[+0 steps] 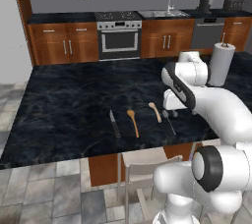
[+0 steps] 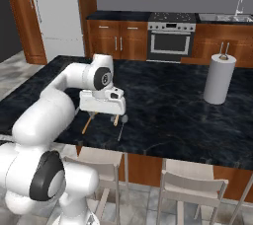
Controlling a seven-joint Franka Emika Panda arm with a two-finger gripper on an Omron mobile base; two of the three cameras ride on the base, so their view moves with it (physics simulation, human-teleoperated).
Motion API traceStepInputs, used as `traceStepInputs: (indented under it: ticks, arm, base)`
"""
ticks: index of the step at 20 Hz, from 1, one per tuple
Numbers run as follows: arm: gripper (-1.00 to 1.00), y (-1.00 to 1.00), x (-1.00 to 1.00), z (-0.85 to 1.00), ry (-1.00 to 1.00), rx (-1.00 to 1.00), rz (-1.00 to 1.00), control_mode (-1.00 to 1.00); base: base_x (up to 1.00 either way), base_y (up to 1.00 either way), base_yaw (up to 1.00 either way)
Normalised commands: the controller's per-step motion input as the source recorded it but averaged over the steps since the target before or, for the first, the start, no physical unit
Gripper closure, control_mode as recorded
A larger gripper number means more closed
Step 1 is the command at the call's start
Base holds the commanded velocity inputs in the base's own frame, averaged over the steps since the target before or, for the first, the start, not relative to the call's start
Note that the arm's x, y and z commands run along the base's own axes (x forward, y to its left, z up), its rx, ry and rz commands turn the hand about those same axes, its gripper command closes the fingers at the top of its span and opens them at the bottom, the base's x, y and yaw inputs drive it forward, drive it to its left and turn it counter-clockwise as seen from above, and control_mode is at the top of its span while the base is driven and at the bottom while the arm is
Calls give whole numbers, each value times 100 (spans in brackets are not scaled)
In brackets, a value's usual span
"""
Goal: Pick up the metallic utensils from the counter and place them in the open drawer. Make sure not to pick up any wooden utensils.
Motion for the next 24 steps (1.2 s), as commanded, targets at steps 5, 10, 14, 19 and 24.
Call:
traceStepInputs:
  ticks: [5, 10, 14, 19, 24]
  arm:
    - [-100, -19, 43, -41, 6, 0, -1, -100]
    - [-100, -14, 39, -33, 5, 0, 0, -100]
    - [-100, -5, 44, -32, 0, 0, 0, -100]
    - [-100, 0, 43, -41, 0, 0, 0, -100]
    - [-100, 0, 33, -45, 0, 0, 0, -100]
  base:
    - [0, 0, 0]
    - [0, 0, 0]
    - [0, 0, 0]
    - [0, 0, 0]
    - [0, 0, 0]
